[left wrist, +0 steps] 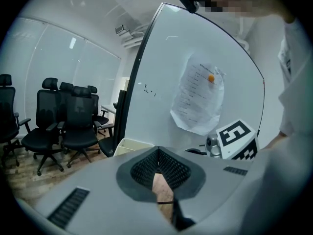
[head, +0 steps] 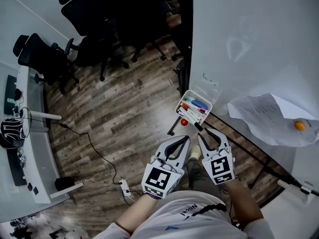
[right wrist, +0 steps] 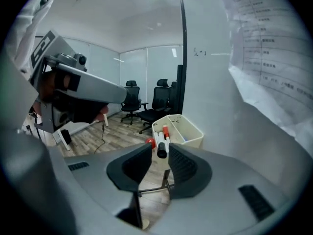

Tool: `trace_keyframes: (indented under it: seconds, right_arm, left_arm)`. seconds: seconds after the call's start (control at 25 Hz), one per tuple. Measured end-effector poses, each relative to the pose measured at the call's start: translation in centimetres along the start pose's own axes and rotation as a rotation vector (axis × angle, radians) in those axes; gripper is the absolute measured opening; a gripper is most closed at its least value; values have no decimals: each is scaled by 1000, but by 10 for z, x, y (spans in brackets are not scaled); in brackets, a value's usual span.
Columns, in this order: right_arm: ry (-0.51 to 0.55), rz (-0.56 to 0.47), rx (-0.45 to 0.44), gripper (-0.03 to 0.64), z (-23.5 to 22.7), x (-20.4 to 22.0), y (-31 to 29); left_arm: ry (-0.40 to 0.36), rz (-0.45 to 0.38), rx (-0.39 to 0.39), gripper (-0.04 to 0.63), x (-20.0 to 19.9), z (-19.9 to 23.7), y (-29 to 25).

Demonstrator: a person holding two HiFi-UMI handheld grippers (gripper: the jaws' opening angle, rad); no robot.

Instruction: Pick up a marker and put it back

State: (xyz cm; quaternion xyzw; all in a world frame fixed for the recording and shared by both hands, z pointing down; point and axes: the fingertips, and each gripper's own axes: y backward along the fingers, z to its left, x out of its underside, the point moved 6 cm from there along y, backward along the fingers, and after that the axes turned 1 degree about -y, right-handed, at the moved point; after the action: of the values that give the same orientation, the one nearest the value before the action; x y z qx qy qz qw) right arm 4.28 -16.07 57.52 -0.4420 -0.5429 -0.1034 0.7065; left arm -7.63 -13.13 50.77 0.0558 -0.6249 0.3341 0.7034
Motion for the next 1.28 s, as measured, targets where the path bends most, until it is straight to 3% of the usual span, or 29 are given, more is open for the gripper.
trace_keyframes:
  seconds: [0.16,0.52,1.04,1.28]
  right_arm:
    - [60,32,69,97,5,6,-13]
    - [56,39,150,80,4,13,-25]
    - [37,-10,132,74,4,-6,-2]
    - [-19,-75,113,74,1,-32,20]
  left_arm:
    - [11,5,24,11,8,11,1]
    - [23,32,53,11,18,21,2]
    - [3,25,91,11,9,15,2]
    - [-17,3,110,11,-5,7,7]
